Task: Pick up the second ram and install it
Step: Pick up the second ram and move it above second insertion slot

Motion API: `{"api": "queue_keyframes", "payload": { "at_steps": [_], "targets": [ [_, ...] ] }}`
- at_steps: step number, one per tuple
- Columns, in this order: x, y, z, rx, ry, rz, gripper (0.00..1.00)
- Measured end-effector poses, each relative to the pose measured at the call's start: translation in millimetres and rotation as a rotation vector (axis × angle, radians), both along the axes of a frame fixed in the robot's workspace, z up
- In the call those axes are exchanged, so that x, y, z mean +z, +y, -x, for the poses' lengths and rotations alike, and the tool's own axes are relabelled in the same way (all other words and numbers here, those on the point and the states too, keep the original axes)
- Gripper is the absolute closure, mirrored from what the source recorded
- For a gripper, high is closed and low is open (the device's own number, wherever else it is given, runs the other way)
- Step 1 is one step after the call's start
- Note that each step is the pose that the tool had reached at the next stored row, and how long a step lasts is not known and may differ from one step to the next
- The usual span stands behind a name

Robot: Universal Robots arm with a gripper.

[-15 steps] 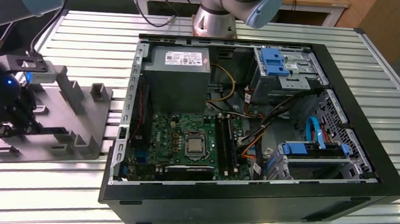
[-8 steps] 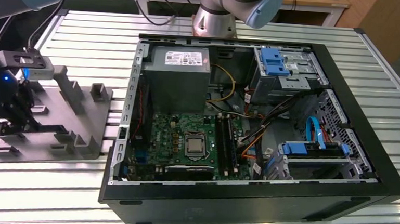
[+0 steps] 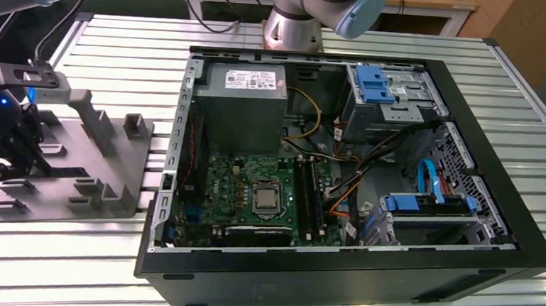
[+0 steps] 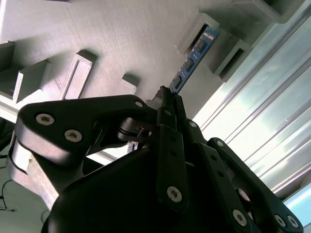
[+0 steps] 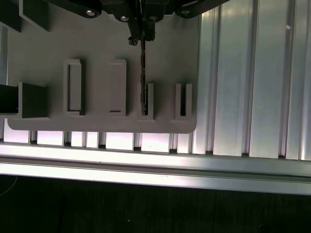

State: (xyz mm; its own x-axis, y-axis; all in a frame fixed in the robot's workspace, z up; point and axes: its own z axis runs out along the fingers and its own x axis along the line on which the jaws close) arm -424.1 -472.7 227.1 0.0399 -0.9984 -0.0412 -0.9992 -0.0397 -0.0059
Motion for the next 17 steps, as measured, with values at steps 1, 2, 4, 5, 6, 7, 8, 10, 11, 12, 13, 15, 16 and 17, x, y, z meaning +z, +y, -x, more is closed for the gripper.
{"api": "queue_keyframes", "payload": {
  "at_steps": [1,2,4,5,6,7,8,10,11,12,13,15,16,17],
  "targets": [
    [0.9,0.0,0.0,0.0,-0.0001,0.0,0.86],
    [1.8,0.0,0.0,0.0,0.0,0.0,0.86],
    [3.7,0.0,0.0,0.0,0.0,0.0,0.86],
    [4.6,0.0,0.0,0.0,0.0,0.0,0.86],
    [5.6,0.0,0.0,0.0,-0.0001,0.0,0.86],
    [6.5,0.0,0.0,0.0,0.0,0.0,0.86],
    [7.4,0.0,0.0,0.0,-0.0001,-0.0001,0.86],
    [9.4,0.0,0.0,0.0,0.0,0.0,0.86],
    [10.4,0.0,0.0,0.0,0.0,0.0,0.86],
    [11.6,0.0,0.0,0.0,0.0,0.0,0.86],
    [12.6,0.0,0.0,0.0,0.0,0.0,0.86],
    [14.8,0.0,0.0,0.0,0.0,0.0,0.86],
    [15.7,0.0,0.0,0.0,-0.0001,0.0,0.86],
    [16.7,0.0,0.0,0.0,0.0,0.0,0.86]
  ]
}}
